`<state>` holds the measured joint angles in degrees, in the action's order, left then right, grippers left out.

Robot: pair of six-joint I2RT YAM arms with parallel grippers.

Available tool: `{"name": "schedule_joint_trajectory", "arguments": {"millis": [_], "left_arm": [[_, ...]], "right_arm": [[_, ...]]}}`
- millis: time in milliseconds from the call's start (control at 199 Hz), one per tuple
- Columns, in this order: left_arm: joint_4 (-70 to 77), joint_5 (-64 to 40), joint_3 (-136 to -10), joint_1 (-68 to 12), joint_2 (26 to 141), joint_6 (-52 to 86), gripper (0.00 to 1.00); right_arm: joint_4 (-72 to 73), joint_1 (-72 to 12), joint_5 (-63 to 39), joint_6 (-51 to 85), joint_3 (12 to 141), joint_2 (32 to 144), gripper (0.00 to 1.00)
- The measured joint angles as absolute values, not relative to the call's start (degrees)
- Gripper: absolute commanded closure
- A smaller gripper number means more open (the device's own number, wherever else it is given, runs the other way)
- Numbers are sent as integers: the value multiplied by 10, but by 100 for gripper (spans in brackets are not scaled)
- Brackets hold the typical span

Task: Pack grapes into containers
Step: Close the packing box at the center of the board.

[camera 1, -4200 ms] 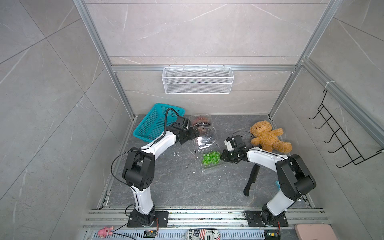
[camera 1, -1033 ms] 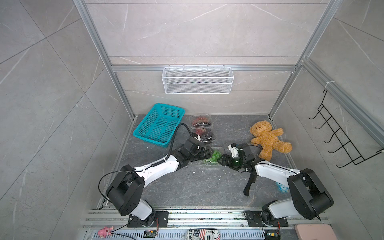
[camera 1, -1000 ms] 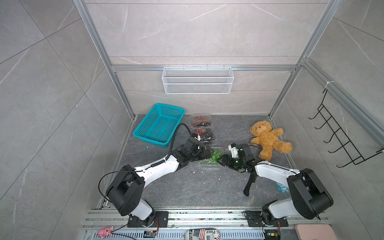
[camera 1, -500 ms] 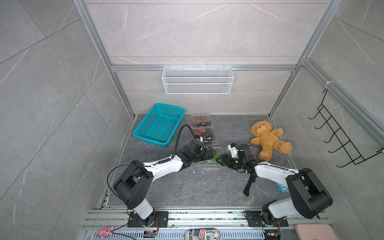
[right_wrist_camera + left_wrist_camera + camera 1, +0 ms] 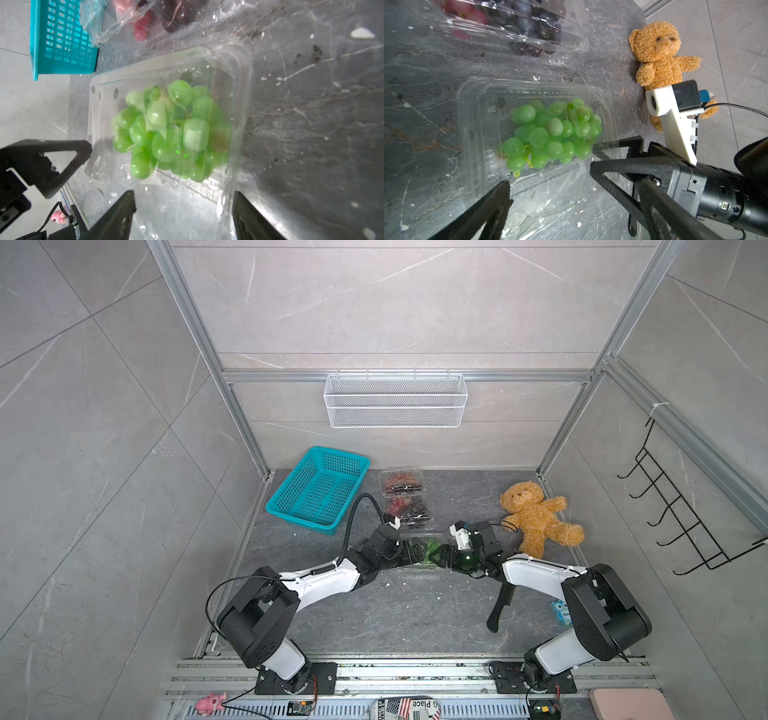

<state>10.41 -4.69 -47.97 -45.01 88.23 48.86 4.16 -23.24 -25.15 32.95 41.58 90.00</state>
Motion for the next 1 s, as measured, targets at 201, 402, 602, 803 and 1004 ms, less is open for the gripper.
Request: {"name": "schedule_joint_trajectory", "arguments": {"millis": [201,402,602,803,1004], "left_arm": [[95,-48,-467,-450,858,495,1],[89,-53,-470,-450,858,495,1],[96,-61,-474,-450,867,495,1],[126,-60,-456,-450,867,505,1],[148,-59,-444,-450,867,510,1]], "right_arm": [[23,-232,-248,317,444,916,26],[-9,-232,-241,304,465,919,27],[-19,-232,-238,299,469,919,27],[-20,-232,-238,291,469,916,24],[-24,-225,-240,289,456,885,18]]}}
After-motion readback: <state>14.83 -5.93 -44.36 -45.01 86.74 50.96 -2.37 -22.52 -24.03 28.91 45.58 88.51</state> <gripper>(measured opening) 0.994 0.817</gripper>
